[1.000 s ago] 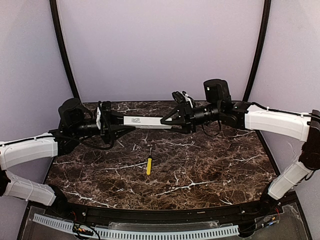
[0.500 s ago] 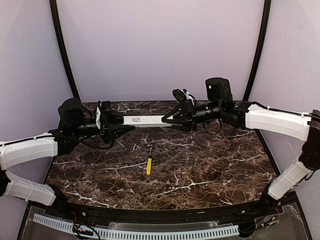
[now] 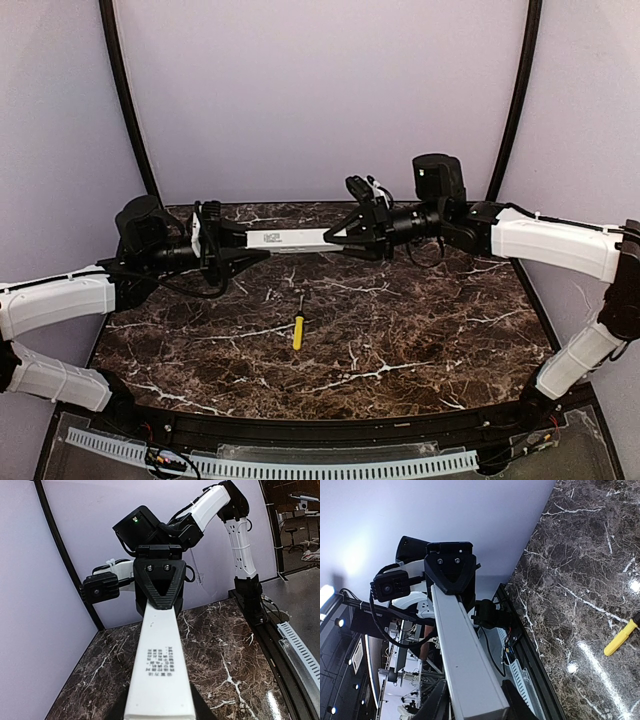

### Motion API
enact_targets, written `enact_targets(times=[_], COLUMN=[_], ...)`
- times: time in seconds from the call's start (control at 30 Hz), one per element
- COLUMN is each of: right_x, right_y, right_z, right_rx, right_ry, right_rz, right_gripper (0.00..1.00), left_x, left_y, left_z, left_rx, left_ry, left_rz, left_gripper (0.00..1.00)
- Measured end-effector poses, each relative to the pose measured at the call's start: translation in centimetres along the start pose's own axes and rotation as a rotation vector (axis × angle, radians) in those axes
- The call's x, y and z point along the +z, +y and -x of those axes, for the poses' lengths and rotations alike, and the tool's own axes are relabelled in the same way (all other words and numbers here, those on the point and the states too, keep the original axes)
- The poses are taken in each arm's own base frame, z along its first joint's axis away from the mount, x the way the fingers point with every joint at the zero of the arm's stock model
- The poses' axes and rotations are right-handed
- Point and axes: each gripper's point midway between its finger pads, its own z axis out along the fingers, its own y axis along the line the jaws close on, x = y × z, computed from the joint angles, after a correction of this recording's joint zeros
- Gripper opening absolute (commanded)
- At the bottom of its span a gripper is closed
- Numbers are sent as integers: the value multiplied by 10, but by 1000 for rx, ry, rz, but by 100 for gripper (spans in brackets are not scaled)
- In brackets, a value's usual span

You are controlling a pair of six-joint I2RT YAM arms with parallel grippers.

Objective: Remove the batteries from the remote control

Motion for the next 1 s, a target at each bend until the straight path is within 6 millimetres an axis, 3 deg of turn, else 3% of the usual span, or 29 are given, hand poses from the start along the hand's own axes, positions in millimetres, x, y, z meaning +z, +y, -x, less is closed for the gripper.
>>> enact_targets(times=[0.13, 0.3, 0.67, 0.87, 1.0], right_x=[2, 3, 3, 5, 8], right_y=[-1, -2, -10, -1, 2], right_z=[-2, -2, -2, 4, 6], right_rx=[2, 4, 26, 7, 1], right_ry=[1, -1, -11, -15, -14], right_rz=[-7, -14, -51, -37, -32], right_gripper=[54, 62, 65, 67, 62], left_x=[1, 2, 2, 3, 4], left_y=[-1, -2, -2, -4, -5], left_z=[3, 4, 2, 2, 0], left_rx=[-3, -4, -7, -8, -12], left_ry=[-9, -14, -10, -9, -5], left_rz=[-4, -6, -7, -12, -16], left_gripper=[0, 0, 0, 0, 0])
